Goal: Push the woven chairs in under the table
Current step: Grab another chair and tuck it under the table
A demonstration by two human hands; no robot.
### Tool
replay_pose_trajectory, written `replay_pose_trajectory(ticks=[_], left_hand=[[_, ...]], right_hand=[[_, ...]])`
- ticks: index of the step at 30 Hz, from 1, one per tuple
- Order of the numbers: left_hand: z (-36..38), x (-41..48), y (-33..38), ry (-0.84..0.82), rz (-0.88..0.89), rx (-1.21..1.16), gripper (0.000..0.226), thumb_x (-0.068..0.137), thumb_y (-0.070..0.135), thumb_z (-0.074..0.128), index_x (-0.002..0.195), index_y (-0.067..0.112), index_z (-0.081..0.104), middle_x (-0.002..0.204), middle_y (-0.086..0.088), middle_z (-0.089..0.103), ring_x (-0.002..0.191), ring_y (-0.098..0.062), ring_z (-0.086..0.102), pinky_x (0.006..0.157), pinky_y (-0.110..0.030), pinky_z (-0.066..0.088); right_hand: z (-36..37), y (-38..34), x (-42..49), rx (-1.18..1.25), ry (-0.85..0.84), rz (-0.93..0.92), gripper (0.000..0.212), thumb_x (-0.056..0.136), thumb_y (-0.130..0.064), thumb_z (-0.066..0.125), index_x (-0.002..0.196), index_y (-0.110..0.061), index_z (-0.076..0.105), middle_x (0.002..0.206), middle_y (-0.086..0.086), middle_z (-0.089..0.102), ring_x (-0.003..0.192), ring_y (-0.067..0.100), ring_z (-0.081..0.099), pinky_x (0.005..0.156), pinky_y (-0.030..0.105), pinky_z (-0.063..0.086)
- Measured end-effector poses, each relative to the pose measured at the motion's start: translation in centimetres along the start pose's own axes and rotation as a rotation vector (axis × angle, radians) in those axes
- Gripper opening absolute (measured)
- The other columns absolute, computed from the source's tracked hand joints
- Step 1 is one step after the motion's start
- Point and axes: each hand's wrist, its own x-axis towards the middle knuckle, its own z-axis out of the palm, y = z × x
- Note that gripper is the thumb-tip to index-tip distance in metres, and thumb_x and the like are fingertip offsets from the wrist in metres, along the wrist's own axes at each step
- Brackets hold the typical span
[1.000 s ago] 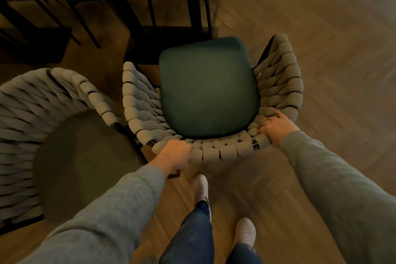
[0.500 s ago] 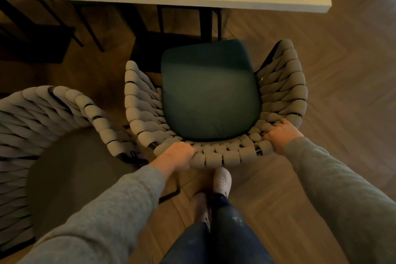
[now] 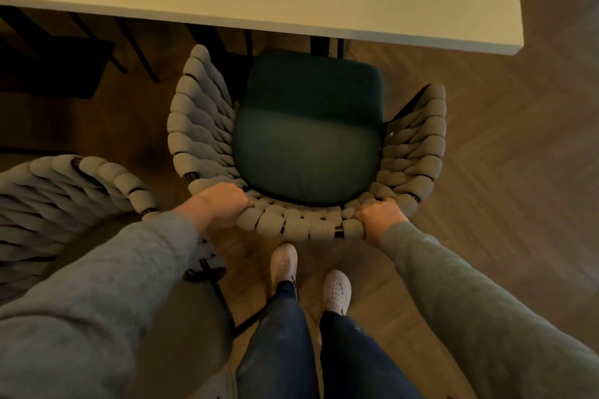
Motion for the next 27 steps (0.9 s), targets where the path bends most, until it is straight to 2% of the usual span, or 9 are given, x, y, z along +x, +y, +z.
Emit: replay_pose_trajectory(ticks=[7,10,19,27], left_hand=[[-1.2,1.1,-6.3,-0.018,0.001,-0.015,0.032,0.096,0.024,0.052,0.128,0.028,0.052,0.116,0.001,0.063,0.107,-0.017,0.059,0.092,-0.031,0.045],[-1.0,2.5,-8.9,0.034,0.001,-0.035,0.030,0.095,0.027,0.053,0.124,0.032,0.053,0.112,0.006,0.065,0.101,-0.013,0.060,0.091,-0.029,0.047],[-2.0,5.6,-13.7,0.056,0.005,-0.001,0.034,0.094,0.027,0.054,0.128,0.030,0.052,0.115,0.002,0.064,0.103,-0.018,0.062,0.091,-0.035,0.050],[-1.3,6.3,-14.0,0.082,-0.032,-0.006,0.032,0.093,0.022,0.057,0.124,0.030,0.054,0.120,0.003,0.062,0.110,-0.018,0.059,0.095,-0.039,0.049]], right_hand=[[-4.2,-2.0,4.0,0.076,-0.003,0.025,0.022,0.094,-0.032,0.055,0.115,-0.031,0.059,0.113,-0.004,0.062,0.110,0.019,0.056,0.102,0.040,0.037],[-6.2,-1.7,5.7,0.093,-0.012,0.035,0.022,0.093,-0.032,0.056,0.114,-0.033,0.060,0.110,-0.005,0.063,0.108,0.019,0.057,0.101,0.040,0.037],[-9.5,-2.1,9.3,0.066,-0.038,0.077,0.024,0.094,-0.029,0.056,0.118,-0.032,0.059,0.115,-0.004,0.062,0.114,0.020,0.055,0.106,0.043,0.033],[-9.8,-2.1,9.7,0.028,-0.079,0.077,0.033,0.094,-0.030,0.056,0.127,-0.033,0.053,0.128,-0.005,0.056,0.123,0.020,0.049,0.106,0.043,0.033]])
